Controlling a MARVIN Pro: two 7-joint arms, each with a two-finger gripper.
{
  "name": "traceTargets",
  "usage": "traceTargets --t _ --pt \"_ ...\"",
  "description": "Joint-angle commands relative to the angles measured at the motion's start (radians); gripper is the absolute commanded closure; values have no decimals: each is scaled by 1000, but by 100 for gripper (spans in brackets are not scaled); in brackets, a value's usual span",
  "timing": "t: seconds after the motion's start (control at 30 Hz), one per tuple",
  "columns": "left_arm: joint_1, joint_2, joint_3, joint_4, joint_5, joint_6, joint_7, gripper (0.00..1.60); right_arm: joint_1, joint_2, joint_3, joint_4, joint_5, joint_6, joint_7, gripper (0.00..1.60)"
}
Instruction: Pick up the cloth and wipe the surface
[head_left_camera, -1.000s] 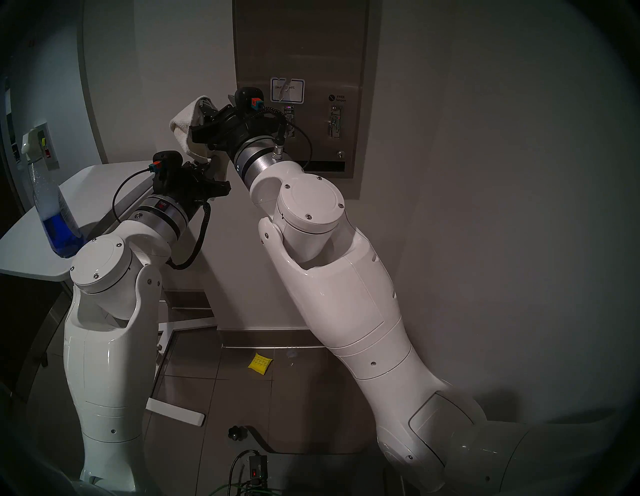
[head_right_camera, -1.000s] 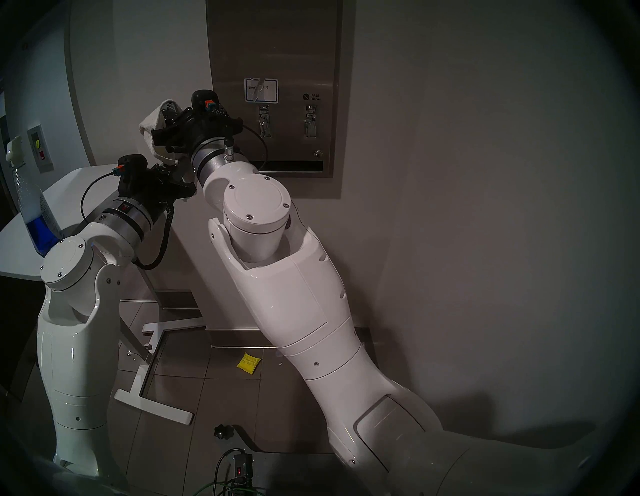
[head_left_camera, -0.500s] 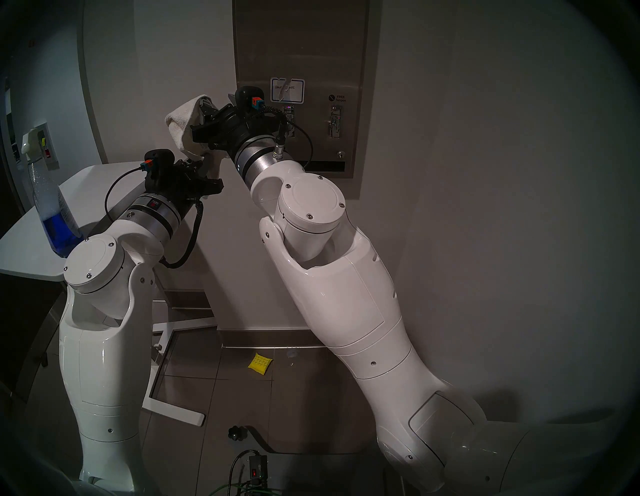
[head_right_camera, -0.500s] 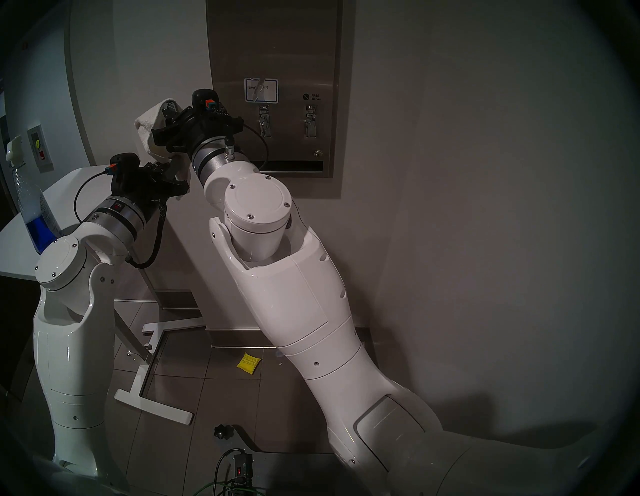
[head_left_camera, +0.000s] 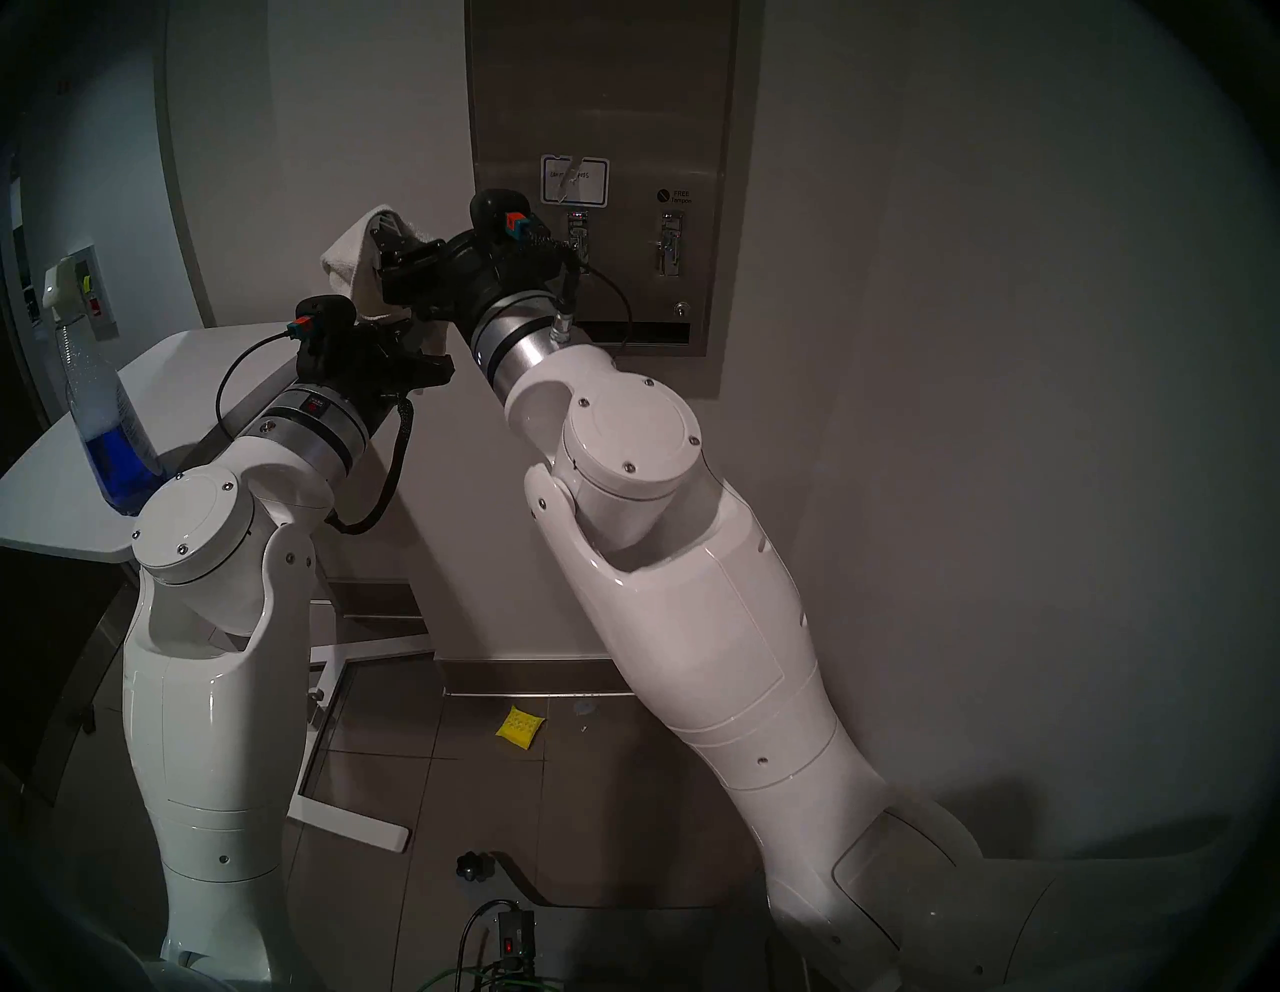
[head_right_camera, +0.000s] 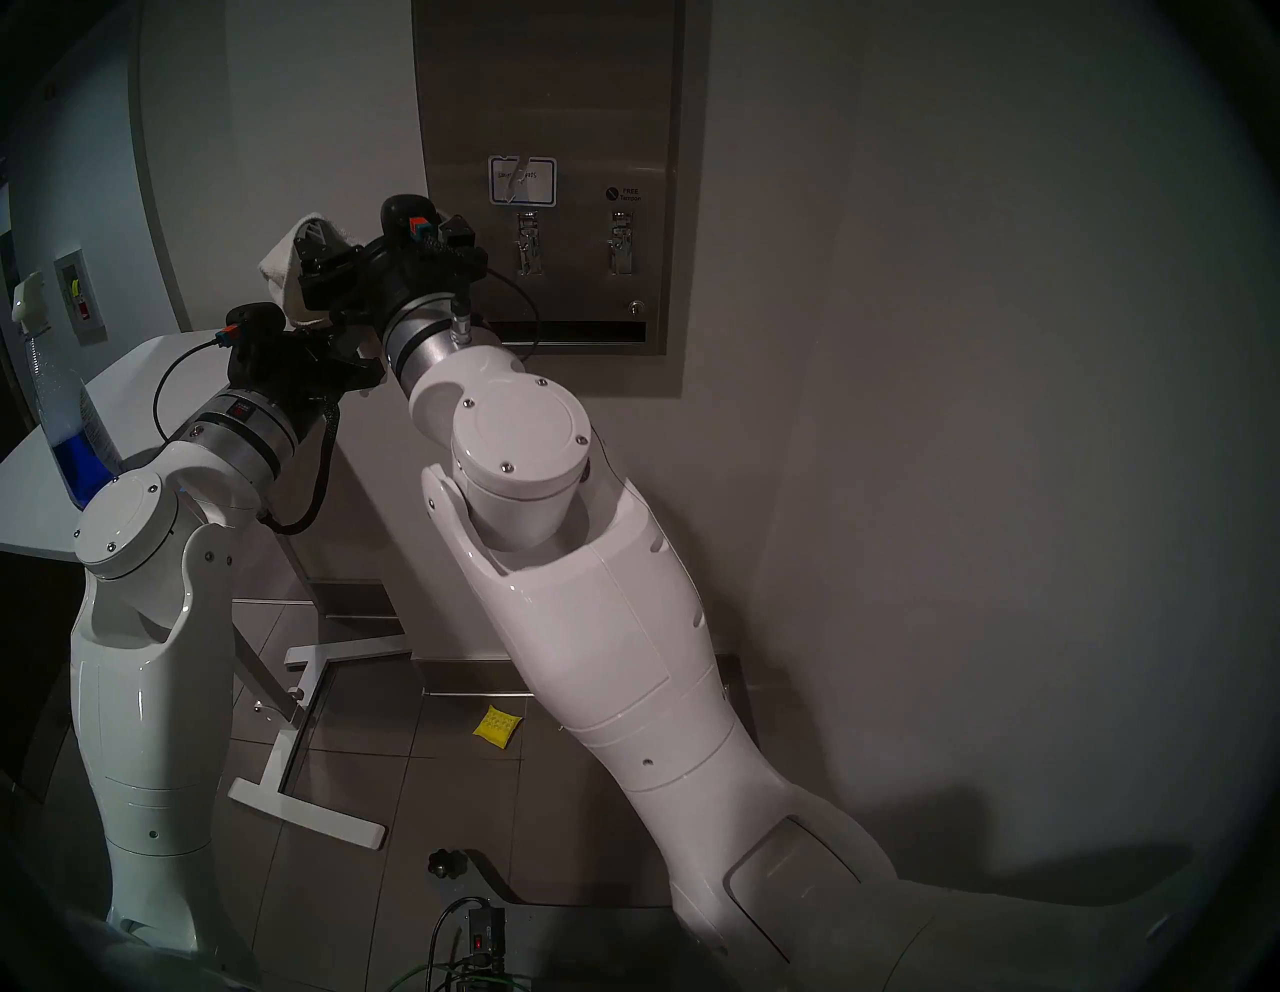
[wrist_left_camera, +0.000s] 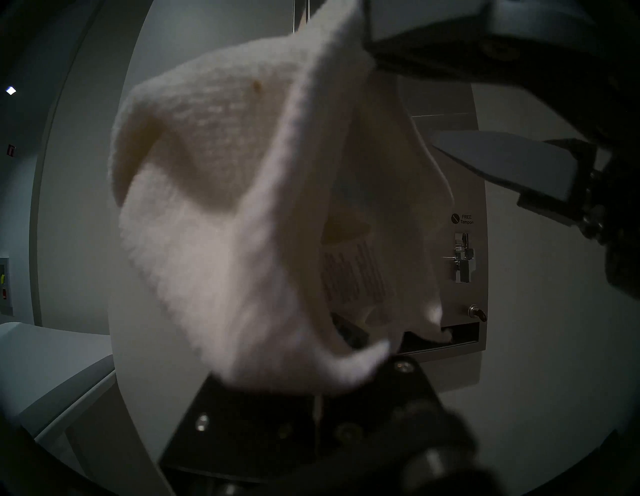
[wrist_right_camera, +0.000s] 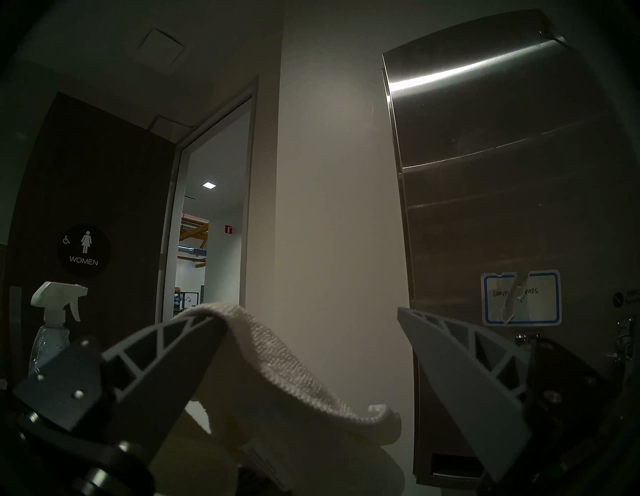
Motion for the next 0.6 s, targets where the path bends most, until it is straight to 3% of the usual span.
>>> traceTargets --t 0.0,0.2,0.23,0.3,0.57 --pt "-45 4 3 -19 5 -14 6 160 -71 54 -3 -113 32 5 -30 0" --pt "-50 6 10 -14 7 -13 9 160 -107 82 0 -164 51 -2 -37 0" --pt "-50 6 12 -14 7 -12 11 160 -132 101 0 -212 57 29 -45 0" --pt "-51 7 12 -12 9 -12 14 160 -133 99 9 -190 63 20 -38 0" --pt "-54 11 15 -4 10 -13 24 160 -205 190 73 -298 109 132 -27 0"
